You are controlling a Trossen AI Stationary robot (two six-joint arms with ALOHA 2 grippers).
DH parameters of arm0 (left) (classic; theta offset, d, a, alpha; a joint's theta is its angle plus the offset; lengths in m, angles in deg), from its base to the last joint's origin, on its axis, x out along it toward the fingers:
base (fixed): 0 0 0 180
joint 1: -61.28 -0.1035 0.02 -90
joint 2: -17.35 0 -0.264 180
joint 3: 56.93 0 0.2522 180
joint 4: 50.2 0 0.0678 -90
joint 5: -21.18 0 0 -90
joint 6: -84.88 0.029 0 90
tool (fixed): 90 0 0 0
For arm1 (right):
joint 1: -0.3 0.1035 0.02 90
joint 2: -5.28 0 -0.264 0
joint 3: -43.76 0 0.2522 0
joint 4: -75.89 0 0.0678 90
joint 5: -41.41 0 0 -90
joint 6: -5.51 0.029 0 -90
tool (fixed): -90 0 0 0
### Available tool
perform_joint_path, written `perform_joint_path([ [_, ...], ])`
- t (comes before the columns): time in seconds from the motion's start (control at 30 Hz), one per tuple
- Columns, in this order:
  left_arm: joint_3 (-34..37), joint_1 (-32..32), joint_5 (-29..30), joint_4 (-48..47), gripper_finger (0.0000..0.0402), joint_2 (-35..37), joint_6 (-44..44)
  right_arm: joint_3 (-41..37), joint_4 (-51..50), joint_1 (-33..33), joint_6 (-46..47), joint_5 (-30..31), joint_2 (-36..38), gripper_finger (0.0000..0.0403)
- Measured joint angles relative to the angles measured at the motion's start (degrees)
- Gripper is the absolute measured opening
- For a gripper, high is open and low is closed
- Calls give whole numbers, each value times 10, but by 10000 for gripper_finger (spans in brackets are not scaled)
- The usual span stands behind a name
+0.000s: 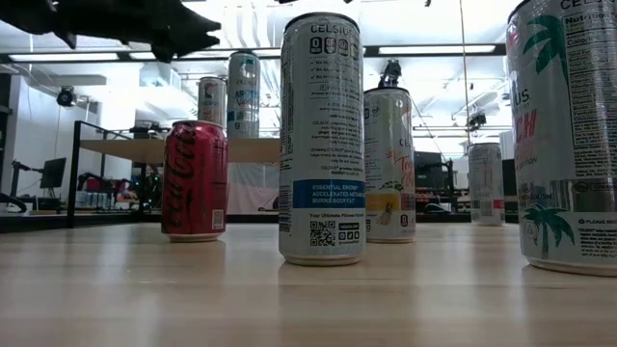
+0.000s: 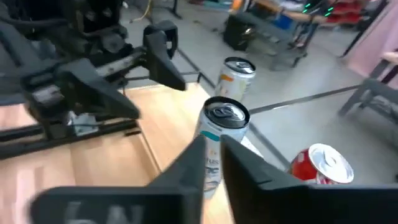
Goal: Place canned beverage on shelf
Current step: Put the top left white blue soda can on the shelf
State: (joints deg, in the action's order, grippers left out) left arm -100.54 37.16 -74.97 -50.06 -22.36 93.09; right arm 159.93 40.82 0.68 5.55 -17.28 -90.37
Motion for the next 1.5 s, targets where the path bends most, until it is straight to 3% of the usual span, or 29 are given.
perform_joint_path([
  [0.33, 80, 46, 1, 18, 69, 86, -3, 128, -131, -37, -2, -24, -48, 9],
  [0.47, 95, 46, 2, 39, 9, 102, 6, 179, -150, -60, -9, -99, -80, 9],
  [0.57, 95, 46, 2, 42, 13, 111, 22, 225, -163, -79, -7, -156, -113, 9],
  [0.77, 82, 46, 24, 40, 3, 125, 57, 327, -205, -118, -13, -198, -182, 9],
  [0.87, 71, 46, 53, 31, 2, 134, 75, 313, -187, -139, -16, -232, -180, 9],
  [1.17, 70, 45, 100, 25, 0, 158, 77, 314, -187, -156, -55, -247, -189, 9],
  [1.5, 70, 45, 102, 16, 0, 161, 75, 312, -184, -156, -61, -268, -211, 9],
])
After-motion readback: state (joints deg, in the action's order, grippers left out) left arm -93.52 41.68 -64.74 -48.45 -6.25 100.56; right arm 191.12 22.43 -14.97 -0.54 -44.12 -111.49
